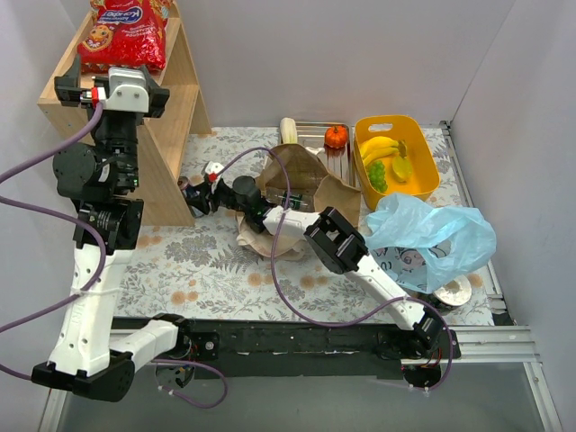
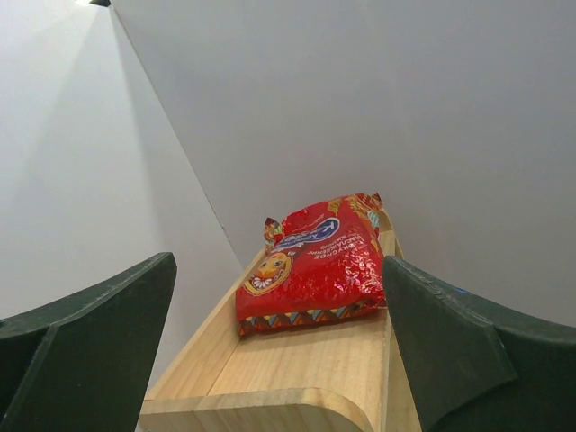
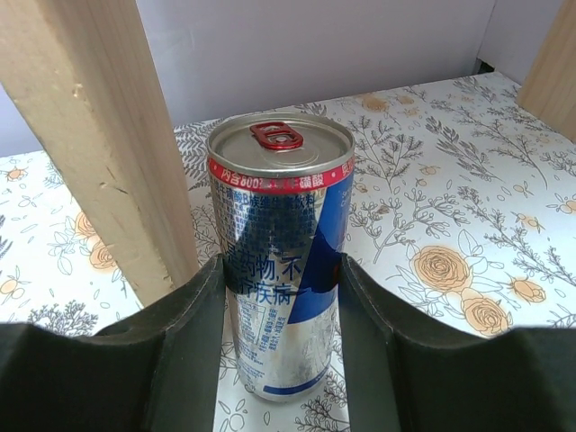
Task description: Untie the knot of the grocery bags and take out the mixed food
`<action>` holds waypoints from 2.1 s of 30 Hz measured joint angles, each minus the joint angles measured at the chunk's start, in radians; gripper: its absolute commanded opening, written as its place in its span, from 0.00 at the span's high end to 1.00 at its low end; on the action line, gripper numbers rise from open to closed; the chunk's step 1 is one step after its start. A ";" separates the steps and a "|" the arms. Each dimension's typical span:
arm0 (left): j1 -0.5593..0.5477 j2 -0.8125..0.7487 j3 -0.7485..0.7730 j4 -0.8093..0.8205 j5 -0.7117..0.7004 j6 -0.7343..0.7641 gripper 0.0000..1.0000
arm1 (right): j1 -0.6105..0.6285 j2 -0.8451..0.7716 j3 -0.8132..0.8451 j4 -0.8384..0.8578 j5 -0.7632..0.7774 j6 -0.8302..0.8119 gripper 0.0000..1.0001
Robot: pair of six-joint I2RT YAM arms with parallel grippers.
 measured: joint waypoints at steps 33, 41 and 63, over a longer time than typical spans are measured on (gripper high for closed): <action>0.006 0.057 -0.039 -0.510 0.486 -0.451 0.02 | -0.080 -1.157 -0.737 -0.360 -0.153 -0.263 0.31; 0.008 0.052 -0.159 -0.560 0.797 -0.597 0.02 | -0.079 -1.456 -1.009 -0.628 -0.075 -0.519 0.60; 0.019 0.152 -0.146 -0.558 0.912 -0.626 0.02 | -0.185 -0.826 -0.729 -0.875 0.270 -0.694 0.36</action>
